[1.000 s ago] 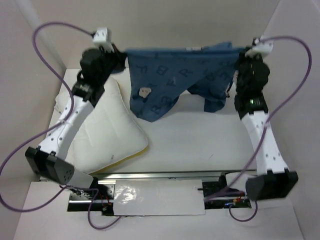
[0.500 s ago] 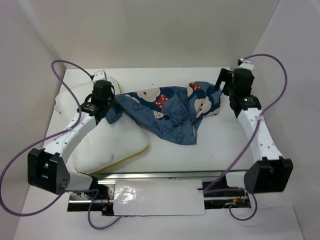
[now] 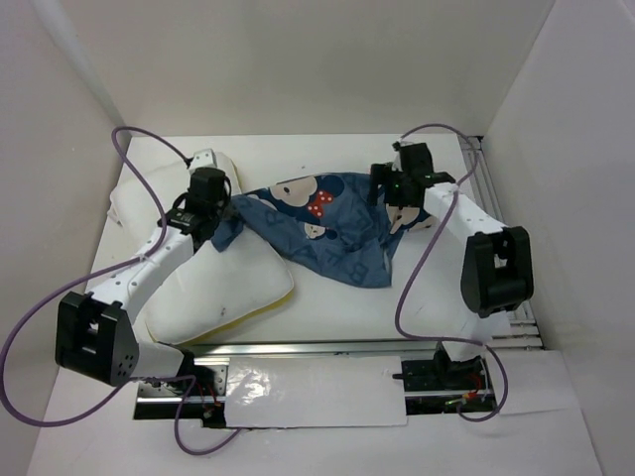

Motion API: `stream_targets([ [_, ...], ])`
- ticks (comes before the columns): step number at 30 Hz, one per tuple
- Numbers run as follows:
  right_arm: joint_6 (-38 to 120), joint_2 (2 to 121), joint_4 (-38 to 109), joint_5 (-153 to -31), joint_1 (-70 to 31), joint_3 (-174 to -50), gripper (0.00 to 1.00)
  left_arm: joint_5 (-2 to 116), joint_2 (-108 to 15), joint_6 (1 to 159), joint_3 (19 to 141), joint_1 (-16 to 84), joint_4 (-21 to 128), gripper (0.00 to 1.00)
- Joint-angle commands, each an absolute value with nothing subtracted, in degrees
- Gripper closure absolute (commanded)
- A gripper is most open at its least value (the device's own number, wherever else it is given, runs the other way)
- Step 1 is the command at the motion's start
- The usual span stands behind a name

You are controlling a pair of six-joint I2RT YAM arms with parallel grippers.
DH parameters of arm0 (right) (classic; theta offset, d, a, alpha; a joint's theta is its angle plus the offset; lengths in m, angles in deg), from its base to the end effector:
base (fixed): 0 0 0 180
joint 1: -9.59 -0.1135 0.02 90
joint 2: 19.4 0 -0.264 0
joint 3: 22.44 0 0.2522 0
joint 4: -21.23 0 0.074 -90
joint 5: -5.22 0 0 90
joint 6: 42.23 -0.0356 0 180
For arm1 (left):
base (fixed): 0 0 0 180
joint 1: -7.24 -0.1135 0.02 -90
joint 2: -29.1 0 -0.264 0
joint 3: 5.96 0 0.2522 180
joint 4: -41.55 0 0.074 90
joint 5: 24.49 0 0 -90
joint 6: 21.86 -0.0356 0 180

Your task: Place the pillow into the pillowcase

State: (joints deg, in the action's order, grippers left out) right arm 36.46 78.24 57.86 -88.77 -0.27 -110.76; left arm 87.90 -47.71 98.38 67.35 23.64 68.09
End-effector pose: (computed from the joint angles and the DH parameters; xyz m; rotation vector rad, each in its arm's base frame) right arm 0.3741 0.0675 0.2556 -0.0034 2.3857 0.2589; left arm 0.2955 -0.0728 0.3016 -0.4770 1.9972 -0.0951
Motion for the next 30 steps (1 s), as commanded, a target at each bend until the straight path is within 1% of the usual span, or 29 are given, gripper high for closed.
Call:
stream_targets([
  [1,35.03,81.57,59.33,-88.22,-4.11,-113.27,0.0,88.62,-46.84,99.17,66.07,24.2,67.08,1.0],
  [2,34.5,83.24,59.33,-88.2,-4.9,-113.28,0.01,89.58,-46.84,99.17,65.55,24.2,67.09,1.0],
  [3,34.5,83.95,59.33,-88.2,-6.47,-113.28,0.06,90.2,-46.23,99.17,65.54,24.2,67.7,1.0],
  [7,31.88,87.73,61.7,-80.4,-9.65,-113.89,0.1,90.2,-44.12,99.17,64.31,24.2,67.7,1.0],
  [8,30.82,89.04,62.66,-75.68,-9.65,-113.89,0.15,90.2,-44.11,99.17,63.79,24.2,67.7,1.0],
  [9,29.85,89.06,63.89,-73.03,-9.65,-113.89,0.24,90.2,-43.41,99.17,63.79,24.2,67.7,1.0],
  [10,28.8,89.06,63.9,-70.3,-9.65,-113.89,0.53,90.2,-43.41,99.17,63.79,24.2,67.7,1.0],
  [11,26.0,89.06,64.51,-64.97,-9.65,-113.89,0.82,90.2,-42.62,99.17,63.79,24.2,67.7,1.0],
  [12,25.02,87.66,65.21,-63.0,-9.65,-113.89,1.0,90.2,-42.09,98.65,63.79,24.2,67.7,1.0],
  [14,23.17,84.59,65.22,-59.83,-9.65,-113.89,1.0,90.2,-42.09,98.64,63.79,24.2,67.7,1.0],
  [17,22.55,74.49,63.99,-53.51,-9.65,-113.89,1.0,90.2,-42.09,98.12,66.59,23.67,67.7,1.0],
  [18,22.55,68.81,63.21,-52.01,-9.13,-113.89,1.0,90.2,-42.09,98.12,68.34,23.67,67.7,1.0],
  [20,22.55,63.24,62.58,-49.72,-7.99,-113.89,1.0,90.2,-42.09,97.59,70.63,23.67,68.32,1.0],
  [21,23.85,58.34,62.58,-47.71,-7.46,-114.85,1.0,90.81,-42.09,97.07,73.51,23.15,69.1,1.0],
  [22,24.47,56.21,63.71,-46.56,-6.41,-115.9,1.0,91.34,-42.09,97.06,75.37,23.15,69.81,1.0],
  [23,25.0,52.53,65.64,-43.32,-5.79,-120.7,1.0,91.87,-42.09,97.06,79.65,22.62,71.64,1.0],
  [24,25.01,52.49,65.66,-43.29,-5.79,-120.75,1.0,92.48,-42.09,97.06,79.69,21.75,71.66,1.0],
  [25,25.01,48.93,66.44,-39.38,-5.79,-122.23,1.0,92.49,-42.09,97.76,84.48,21.74,73.92,1.0],
  [27,26.41,45.13,66.45,-36.71,-5.79,-126.01,1.0,93.02,-41.48,97.76,89.34,21.12,75.08,1.0],
  [28,27.46,41.54,66.45,-35.66,-5.79,-127.24,1.0,93.02,-40.95,97.16,94.58,20.52,75.09,1.0],
  [30,29.74,38.27,65.92,-37.12,-5.79,-131.27,1.0,93.02,-40.95,96.45,100.58,20.51,77.1,1.0],
])
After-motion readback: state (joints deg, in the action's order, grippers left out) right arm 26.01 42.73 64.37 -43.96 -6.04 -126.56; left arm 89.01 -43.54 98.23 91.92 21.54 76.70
